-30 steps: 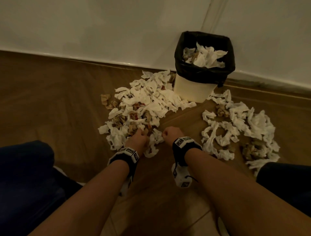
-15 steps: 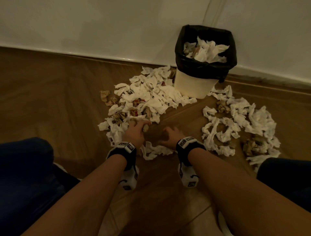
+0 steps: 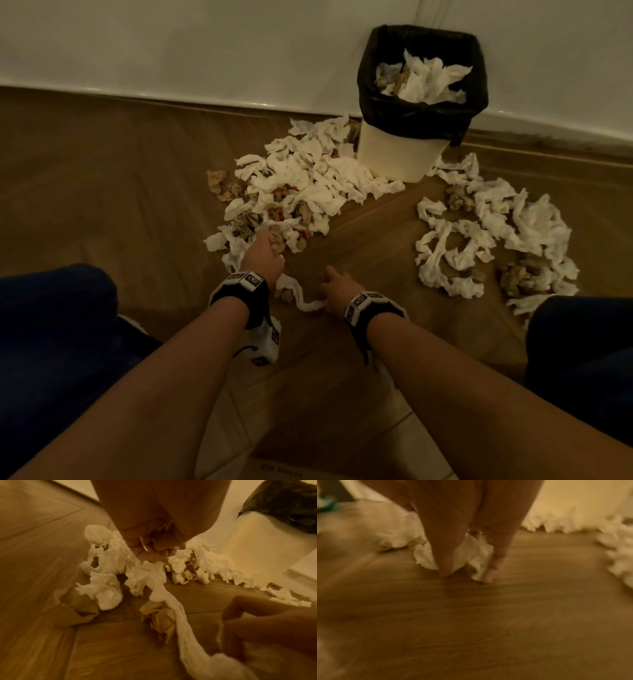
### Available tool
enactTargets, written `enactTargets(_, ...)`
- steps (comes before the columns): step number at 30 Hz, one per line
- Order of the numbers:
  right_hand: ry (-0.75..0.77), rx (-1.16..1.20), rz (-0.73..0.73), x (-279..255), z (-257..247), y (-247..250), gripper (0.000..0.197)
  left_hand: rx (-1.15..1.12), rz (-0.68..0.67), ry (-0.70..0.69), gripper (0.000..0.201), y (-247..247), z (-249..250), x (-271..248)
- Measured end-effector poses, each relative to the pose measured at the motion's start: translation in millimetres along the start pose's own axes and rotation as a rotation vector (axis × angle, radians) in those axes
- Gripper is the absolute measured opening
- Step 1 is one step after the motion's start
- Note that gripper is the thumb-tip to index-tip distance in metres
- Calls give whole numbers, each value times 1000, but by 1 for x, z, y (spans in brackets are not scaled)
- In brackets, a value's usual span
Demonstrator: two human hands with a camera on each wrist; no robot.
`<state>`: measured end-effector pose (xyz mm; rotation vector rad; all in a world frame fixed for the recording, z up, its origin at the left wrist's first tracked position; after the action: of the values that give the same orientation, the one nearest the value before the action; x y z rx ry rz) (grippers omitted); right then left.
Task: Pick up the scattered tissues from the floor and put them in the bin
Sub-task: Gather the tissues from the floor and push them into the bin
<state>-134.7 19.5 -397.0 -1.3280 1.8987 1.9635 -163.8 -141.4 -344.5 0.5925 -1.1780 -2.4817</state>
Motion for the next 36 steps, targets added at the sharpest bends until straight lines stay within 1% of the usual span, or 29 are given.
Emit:
enactTargets(2, -46, 75, 43, 0, 9, 12, 38, 23, 21, -21, 24, 7, -2, 0)
enactTargets(3, -75, 126, 81, -2, 15, 20, 35, 46, 30, -38, 29, 10, -3, -1)
enactTargets(5, -145, 255, 147, -6, 33, 33, 28, 93, 5, -109, 50, 8, -1, -3)
enactTargets(7, -242, 446, 197, -10, 54, 38, 29, 222, -65, -277, 62, -2, 7, -11)
enactTargets(10, -381, 676, 311, -16, 79, 44, 33, 568, -220, -571, 72, -32, 12, -32)
enactTargets(11, -418, 718, 350, -19, 86, 45, 33, 672, -254, -631, 75, -40, 10, -37)
enactTargets(13, -455, 755, 385, -22, 94, 43, 33, 796, -283, -671, 73, -49, 7, -41)
enactTargets(15, -459, 763, 376, -24, 95, 40, 35, 842, -302, -667, 68, -52, 3, -39)
enactTargets(16, -459, 758, 367, -25, 95, 38, 33, 859, -326, -665, 66, -55, 1, -40)
enactTargets(18, -466, 755, 360, -27, 94, 35, 28, 857, -379, -653, 61, -61, 2, -41)
enactTargets(19, -472, 766, 361, -27, 94, 34, 30, 832, -390, -653, 57, -64, 4, -43)
enactTargets(20, -479, 783, 361, -27, 93, 33, 31, 816, -383, -669, 52, -64, 8, -43)
enactTargets(21, -486, 804, 353, -27, 92, 32, 30, 767, -369, -648, 46, -63, 12, -42)
enactTargets(22, -491, 832, 335, -26, 90, 31, 26, 739, -360, -679, 41, -64, 16, -43)
enactTargets(23, -499, 867, 314, -25, 89, 30, 24, 687, -341, -673, 36, -61, 21, -44)
enactTargets(25, -514, 961, 292, -26, 86, 31, 26, 598, -310, -616, 30, -58, 25, -41)
enactTargets(26, -526, 1013, 301, -26, 86, 33, 29, 575, -265, -613, 29, -54, 29, -37)
enactTargets(28, -569, 1151, 337, -29, 88, 38, 33, 469, -247, -535, 25, -46, 35, -31)
enactTargets(30, -617, 1314, 374, -33, 89, 44, 28, 350, -213, -492, 19, -37, 49, -25)
enactTargets(31, -629, 1412, 384, -35, 88, 48, 26, 240, -179, -447, 19, -29, 57, -23)
enactTargets(32, -625, 1538, 389, -36, 86, 52, 27, 114, -139, -389, 22, -20, 65, -21)
enactTargets(34, -592, 1908, 350, -37, 77, 62, 24, -118, -94, -238, 42, -4, 71, -17)
enactTargets(35, -584, 2041, 340, -39, 76, 70, 23, -185, -95, -189, 54, 1, 75, -16)
enactTargets(36, -581, 2098, 351, -44, 80, 77, 24, -252, -113, -157, 61, 4, 80, -16)
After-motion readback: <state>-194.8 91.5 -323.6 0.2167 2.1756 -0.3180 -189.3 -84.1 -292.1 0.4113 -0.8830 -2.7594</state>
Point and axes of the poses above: each hand's wrist, its own x-axis towards the middle knuckle, its own y-axis out of the back of the hand, z = x × y, the point moved 10 cm from there along x, towards the middle knuckle, and after that the axes turned 12 degrees about z, right-handed, at the moved point
